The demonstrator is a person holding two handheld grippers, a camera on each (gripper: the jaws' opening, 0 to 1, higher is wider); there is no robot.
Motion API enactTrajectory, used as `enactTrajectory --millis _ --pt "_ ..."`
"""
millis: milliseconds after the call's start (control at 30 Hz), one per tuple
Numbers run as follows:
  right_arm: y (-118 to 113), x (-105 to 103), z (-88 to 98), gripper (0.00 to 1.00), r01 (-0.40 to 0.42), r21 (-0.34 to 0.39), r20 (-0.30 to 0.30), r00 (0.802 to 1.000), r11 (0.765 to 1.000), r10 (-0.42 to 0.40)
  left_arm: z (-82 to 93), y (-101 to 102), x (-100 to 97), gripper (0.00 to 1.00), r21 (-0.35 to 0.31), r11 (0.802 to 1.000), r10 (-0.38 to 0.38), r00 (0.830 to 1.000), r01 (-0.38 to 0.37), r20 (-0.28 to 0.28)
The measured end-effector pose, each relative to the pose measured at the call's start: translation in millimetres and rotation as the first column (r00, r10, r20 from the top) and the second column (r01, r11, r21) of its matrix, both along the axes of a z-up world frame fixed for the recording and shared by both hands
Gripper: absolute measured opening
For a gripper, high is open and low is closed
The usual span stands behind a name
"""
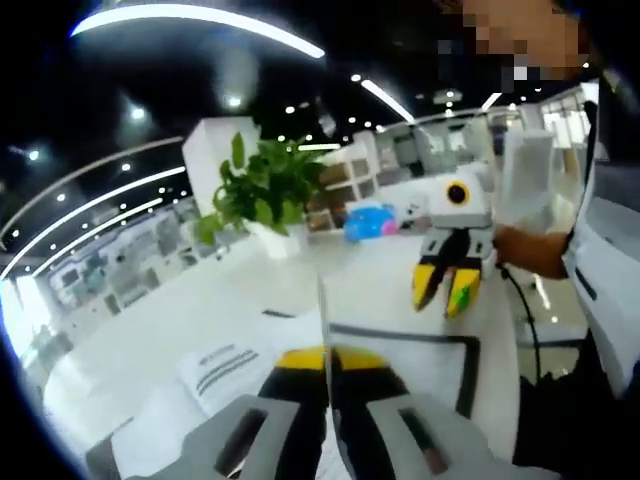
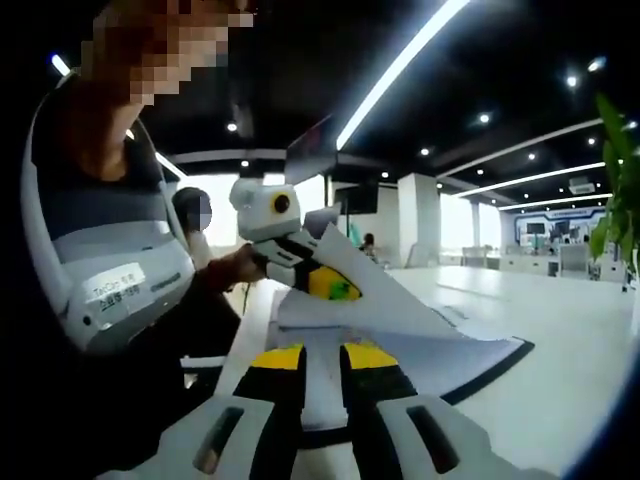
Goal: Flip through the bound document one page at a time
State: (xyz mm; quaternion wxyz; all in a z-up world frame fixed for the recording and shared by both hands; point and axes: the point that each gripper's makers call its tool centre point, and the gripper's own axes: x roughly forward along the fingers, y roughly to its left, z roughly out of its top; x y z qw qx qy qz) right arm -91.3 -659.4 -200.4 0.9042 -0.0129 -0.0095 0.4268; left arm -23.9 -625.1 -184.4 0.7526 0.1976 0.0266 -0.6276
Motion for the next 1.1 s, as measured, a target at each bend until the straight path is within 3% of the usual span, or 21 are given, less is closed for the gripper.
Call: enactTrajectory --millis 1100 --pt "1 3 4.1 0.18 0.007 0.018 0.015 1.0 1.0 -0.008 9.6 27 28.2 0.03 -0.025 0.995 0.101 0.995 -0.1 0.012"
